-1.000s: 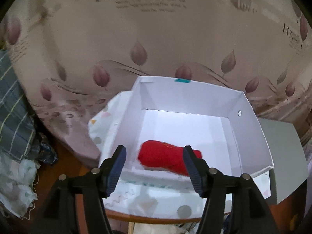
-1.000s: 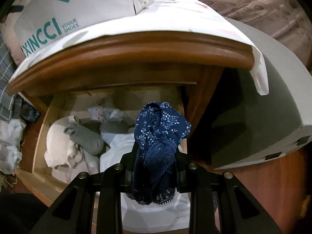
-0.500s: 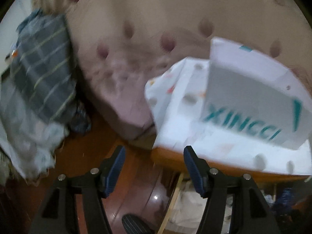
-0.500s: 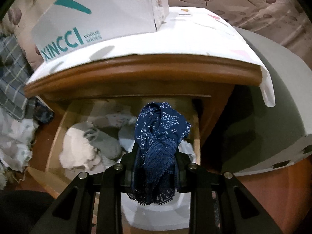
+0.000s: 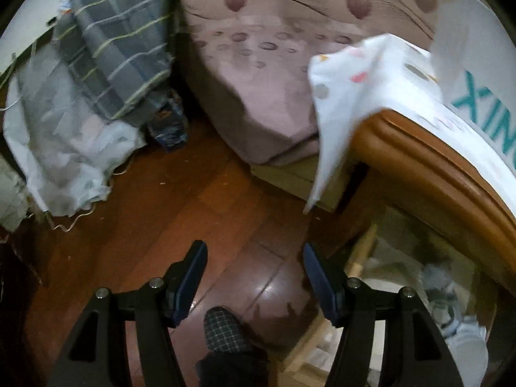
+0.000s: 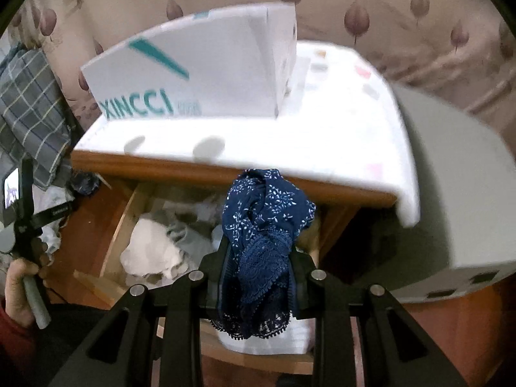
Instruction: Take underwear out of drawer
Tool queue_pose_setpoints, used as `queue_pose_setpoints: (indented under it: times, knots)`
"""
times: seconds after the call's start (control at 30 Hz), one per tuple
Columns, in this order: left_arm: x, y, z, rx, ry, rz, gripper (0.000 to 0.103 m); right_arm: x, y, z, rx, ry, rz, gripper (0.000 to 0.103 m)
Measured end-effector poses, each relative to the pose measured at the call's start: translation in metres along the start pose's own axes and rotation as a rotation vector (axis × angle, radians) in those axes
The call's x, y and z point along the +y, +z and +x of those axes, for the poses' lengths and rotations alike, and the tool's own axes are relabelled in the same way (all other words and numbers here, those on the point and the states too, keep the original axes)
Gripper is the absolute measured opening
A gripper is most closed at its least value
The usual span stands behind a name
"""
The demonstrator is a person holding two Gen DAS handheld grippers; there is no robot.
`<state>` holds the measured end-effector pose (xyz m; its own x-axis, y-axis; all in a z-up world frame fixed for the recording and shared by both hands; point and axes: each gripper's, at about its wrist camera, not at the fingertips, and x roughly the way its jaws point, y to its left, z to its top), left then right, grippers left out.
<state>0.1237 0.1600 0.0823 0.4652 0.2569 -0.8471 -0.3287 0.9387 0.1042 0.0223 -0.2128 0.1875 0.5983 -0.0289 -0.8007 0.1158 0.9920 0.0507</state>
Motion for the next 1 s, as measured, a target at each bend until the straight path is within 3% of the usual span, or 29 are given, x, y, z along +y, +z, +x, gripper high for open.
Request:
queue_pose_setpoints:
  times: [0.13, 0.3, 0.43, 0.7, 1.0]
  knots:
    - [0.007, 0.005, -0.002, -0.023, 0.034, -0.015, 0.064, -0.007, 0.039, -0.035, -0.073, -0.018, -0.01, 0.026]
    - [-0.003, 0.008, -0.011, -0.058, 0.042, 0.042, 0.064, -0.005, 0.107, -0.066, -0.173, -0.014, -0.026, 0.026]
    - [-0.012, 0.006, -0.009, -0.047, 0.022, 0.082, 0.064, 0.01, 0.153, -0.067, -0.209, -0.004, -0.055, 0.026]
    - [-0.012, 0.003, -0.003, -0.02, 0.004, 0.085, 0.064, 0.042, 0.198, -0.017, -0.141, -0.034, -0.124, 0.026]
    - [-0.022, 0.001, 0.0, 0.008, -0.037, 0.114, 0.064, 0.047, 0.207, 0.043, 0.006, -0.095, -0.156, 0.029]
